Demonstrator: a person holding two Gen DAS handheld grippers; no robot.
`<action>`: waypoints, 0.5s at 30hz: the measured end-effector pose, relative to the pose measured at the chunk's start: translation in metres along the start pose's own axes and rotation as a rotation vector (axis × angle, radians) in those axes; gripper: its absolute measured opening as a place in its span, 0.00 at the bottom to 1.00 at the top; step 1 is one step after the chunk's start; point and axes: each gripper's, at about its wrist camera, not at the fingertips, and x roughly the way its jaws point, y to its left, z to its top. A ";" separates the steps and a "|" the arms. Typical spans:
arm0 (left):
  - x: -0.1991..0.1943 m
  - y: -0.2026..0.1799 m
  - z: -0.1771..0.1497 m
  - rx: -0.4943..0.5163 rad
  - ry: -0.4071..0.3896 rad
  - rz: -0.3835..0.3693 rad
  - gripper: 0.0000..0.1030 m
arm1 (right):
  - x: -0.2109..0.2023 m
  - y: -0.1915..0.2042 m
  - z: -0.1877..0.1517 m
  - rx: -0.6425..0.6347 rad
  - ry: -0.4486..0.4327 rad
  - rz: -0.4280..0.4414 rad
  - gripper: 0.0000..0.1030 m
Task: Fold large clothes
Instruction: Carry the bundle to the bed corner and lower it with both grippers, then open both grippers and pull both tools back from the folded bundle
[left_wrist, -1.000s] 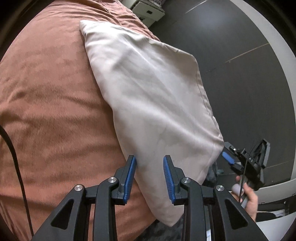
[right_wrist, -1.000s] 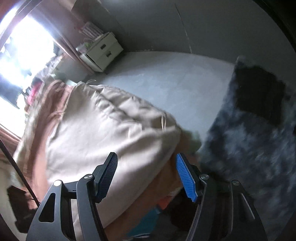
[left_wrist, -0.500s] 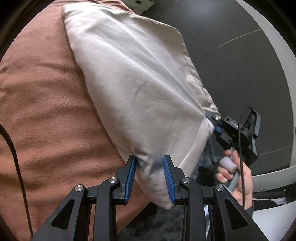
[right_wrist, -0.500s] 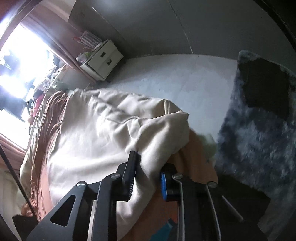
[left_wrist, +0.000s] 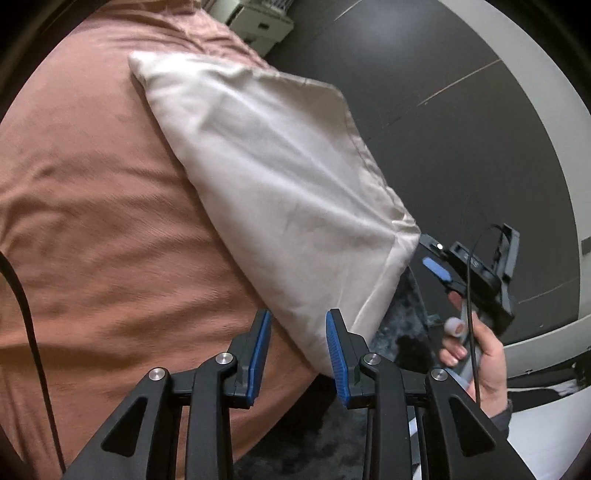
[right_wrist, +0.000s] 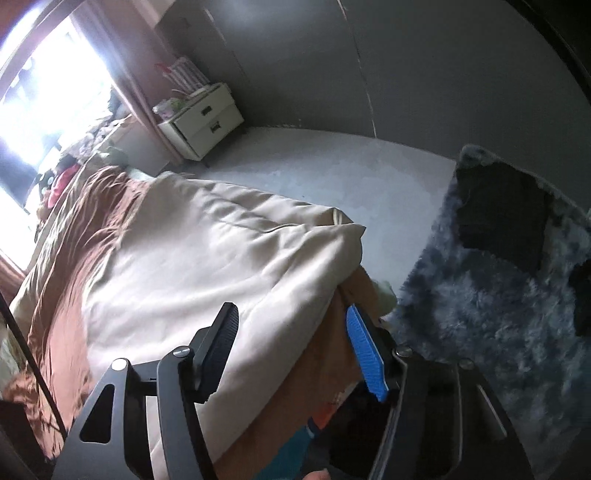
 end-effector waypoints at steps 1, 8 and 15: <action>-0.009 -0.001 -0.003 0.014 -0.012 0.014 0.31 | -0.009 0.005 -0.009 -0.009 -0.008 0.004 0.58; -0.069 -0.012 -0.022 0.085 -0.077 0.048 0.56 | -0.064 0.034 -0.059 -0.077 -0.067 0.016 0.79; -0.133 -0.018 -0.044 0.139 -0.166 0.097 0.64 | -0.104 0.065 -0.115 -0.137 -0.110 -0.010 0.98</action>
